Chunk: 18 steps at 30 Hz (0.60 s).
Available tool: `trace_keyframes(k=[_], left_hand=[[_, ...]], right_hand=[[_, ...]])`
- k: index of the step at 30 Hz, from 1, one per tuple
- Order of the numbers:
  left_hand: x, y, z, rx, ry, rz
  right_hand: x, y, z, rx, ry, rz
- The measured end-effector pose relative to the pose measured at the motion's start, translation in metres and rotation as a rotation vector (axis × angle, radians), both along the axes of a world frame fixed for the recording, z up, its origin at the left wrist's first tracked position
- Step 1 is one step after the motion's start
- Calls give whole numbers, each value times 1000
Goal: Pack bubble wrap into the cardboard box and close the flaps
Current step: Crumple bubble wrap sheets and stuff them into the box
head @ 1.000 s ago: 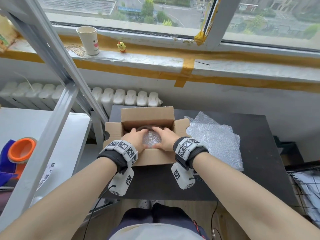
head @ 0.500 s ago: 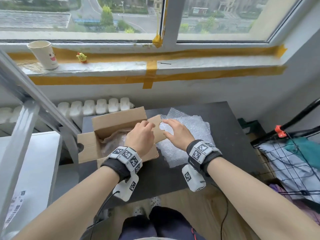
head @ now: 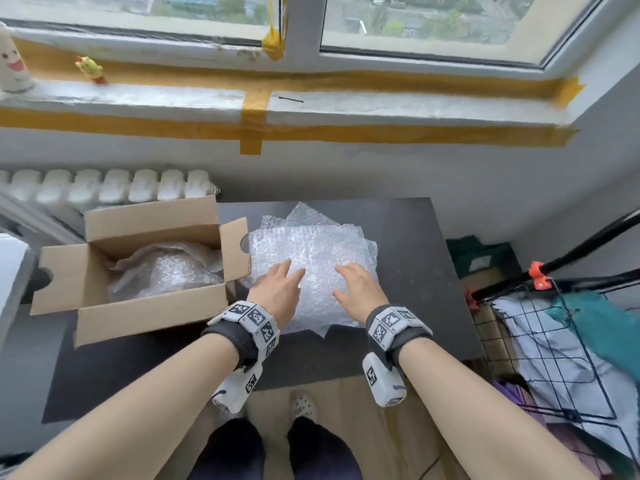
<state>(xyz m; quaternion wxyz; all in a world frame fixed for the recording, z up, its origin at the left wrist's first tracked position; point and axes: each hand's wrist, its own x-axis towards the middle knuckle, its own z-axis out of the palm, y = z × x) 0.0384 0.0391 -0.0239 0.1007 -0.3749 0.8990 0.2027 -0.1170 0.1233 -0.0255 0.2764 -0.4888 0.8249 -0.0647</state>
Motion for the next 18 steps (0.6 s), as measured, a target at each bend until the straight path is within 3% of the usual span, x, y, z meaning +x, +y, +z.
trace_keyframes(k=[8,18], left_hand=[[-17,-6,-38,9,-227,74],[-23,1,-48,-118,-68,98]], right_hand=[[-20,-8,-37,95,59,102],[-17,-11,-40,-12,115,150]])
